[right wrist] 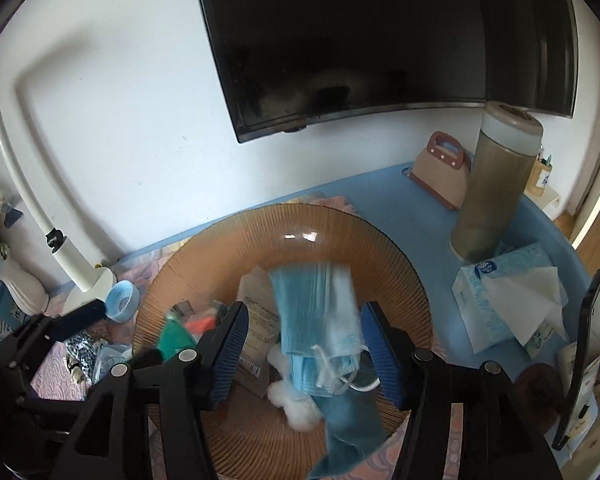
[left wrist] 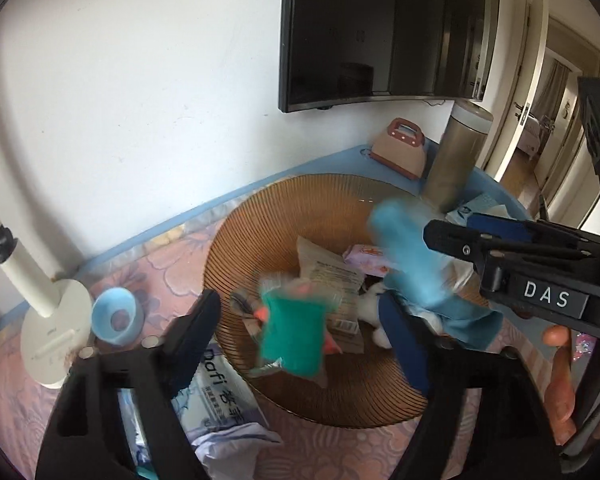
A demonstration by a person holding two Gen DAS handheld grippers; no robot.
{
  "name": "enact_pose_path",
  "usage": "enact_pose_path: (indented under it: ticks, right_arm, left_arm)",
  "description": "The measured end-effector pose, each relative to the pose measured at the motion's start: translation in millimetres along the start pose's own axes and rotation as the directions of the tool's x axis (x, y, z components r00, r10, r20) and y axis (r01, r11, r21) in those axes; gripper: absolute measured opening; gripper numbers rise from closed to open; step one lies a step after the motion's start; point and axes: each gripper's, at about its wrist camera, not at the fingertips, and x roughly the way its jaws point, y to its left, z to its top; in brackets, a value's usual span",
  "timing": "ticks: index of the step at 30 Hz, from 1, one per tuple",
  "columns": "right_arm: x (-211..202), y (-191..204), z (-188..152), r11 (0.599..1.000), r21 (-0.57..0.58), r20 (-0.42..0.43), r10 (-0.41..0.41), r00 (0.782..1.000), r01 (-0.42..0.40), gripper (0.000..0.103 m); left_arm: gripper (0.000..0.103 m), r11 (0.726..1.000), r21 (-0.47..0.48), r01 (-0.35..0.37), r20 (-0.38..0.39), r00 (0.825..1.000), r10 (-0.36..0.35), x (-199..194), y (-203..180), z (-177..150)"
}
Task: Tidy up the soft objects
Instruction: 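Carry green bag and blue mask to the amber bowl and open both tools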
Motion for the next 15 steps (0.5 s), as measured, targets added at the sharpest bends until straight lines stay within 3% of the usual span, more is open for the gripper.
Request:
enact_pose_path:
  ticks: [8, 15]
  right_arm:
    - [-36, 3, -29, 0.999, 0.002, 0.01, 0.032, 0.999, -0.032, 0.058]
    - [-85, 55, -55, 0.989, -0.089, 0.043, 0.126, 0.991, -0.122, 0.065]
  left_arm:
    - [0.08, 0.998, -0.057, -0.023, 0.052, 0.998, 0.026, -48, 31, -24]
    - [0.081, 0.99, -0.098, -0.102, 0.188, 0.975, 0.119, -156, 60, -55]
